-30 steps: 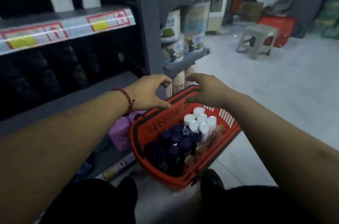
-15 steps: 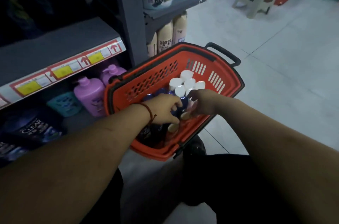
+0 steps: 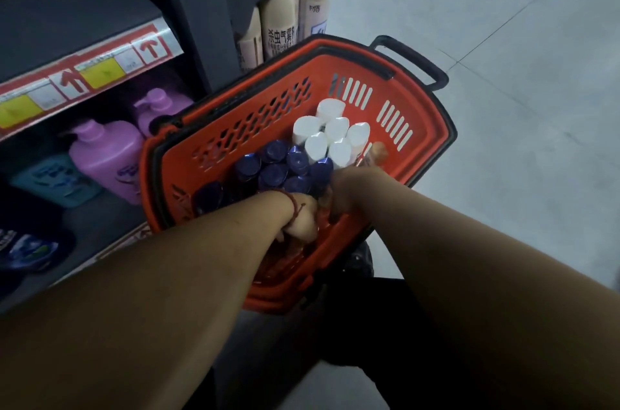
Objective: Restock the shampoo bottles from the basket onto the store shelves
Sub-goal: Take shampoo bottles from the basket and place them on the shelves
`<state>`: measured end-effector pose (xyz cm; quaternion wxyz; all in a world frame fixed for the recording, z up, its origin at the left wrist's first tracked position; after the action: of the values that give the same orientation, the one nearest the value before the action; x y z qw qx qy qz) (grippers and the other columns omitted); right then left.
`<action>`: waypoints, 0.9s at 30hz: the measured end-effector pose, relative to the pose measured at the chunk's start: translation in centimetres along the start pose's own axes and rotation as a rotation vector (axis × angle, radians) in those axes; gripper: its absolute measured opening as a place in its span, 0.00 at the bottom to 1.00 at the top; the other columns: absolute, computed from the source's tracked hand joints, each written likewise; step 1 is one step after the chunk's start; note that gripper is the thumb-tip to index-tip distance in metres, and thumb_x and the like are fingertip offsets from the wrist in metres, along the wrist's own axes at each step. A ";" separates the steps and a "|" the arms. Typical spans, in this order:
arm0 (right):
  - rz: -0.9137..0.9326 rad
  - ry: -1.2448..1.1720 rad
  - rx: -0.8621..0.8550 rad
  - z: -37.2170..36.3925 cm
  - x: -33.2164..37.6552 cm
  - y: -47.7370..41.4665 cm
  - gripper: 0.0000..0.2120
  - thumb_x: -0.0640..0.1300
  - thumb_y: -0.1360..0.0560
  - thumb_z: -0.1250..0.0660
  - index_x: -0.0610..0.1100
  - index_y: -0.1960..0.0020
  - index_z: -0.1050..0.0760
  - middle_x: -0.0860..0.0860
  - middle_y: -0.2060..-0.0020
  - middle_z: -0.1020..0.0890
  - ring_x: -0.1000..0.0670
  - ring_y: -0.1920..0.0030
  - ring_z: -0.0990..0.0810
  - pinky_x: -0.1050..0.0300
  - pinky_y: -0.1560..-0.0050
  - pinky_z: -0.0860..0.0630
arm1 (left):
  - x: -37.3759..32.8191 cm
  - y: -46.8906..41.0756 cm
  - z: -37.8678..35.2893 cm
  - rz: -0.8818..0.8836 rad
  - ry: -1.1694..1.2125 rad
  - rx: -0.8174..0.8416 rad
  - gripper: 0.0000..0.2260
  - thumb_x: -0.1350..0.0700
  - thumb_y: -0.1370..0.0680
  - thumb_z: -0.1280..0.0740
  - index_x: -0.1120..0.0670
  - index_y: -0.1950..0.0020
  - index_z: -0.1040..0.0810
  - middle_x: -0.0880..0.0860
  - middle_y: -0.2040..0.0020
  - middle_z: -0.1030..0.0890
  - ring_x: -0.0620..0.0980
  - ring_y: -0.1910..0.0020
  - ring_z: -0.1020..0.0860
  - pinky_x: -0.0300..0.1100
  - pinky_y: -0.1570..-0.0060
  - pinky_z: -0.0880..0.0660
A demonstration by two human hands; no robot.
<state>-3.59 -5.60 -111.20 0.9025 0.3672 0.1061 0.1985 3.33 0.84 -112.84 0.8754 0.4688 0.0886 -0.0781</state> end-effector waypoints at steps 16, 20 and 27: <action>0.022 -0.096 0.143 -2.5 -1.0 -6.1 0.38 0.55 0.40 0.18 0.48 0.33 0.24 0.47 0.42 0.19 0.42 0.45 0.19 0.42 0.40 0.21 | -0.1 -4.7 -2.5 -0.038 -0.029 0.035 0.19 0.57 0.22 0.32 0.57 0.31 0.26 0.56 0.34 0.22 0.55 0.38 0.22 0.44 0.40 0.26; 0.034 0.052 0.192 -4.1 -1.1 -7.5 0.37 0.58 0.36 0.21 0.47 0.31 0.25 0.46 0.39 0.21 0.41 0.40 0.22 0.43 0.35 0.26 | -0.2 -5.5 -1.4 -0.008 0.025 -0.122 0.19 0.55 0.18 0.40 0.57 0.28 0.32 0.56 0.29 0.28 0.56 0.31 0.28 0.46 0.37 0.31; 0.093 -0.028 0.042 -2.4 -0.3 -5.7 0.16 0.53 0.28 0.28 0.44 0.46 0.20 0.46 0.55 0.19 0.44 0.52 0.20 0.51 0.46 0.22 | 0.5 -2.2 1.1 0.018 0.043 -0.127 0.11 0.55 0.22 0.31 0.57 0.42 0.20 0.52 0.48 0.18 0.52 0.46 0.18 0.43 0.50 0.22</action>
<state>-3.11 -7.93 -116.90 0.8857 0.3934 0.0803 0.2329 3.44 -1.30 -114.08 0.9019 0.4147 0.1079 -0.0543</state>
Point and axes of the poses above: each hand's wrist, its own y-axis away from the middle knuckle, its own z-axis out of the back of the hand, x = y × z, the point moved 9 cm from there along -y, towards the middle knuckle
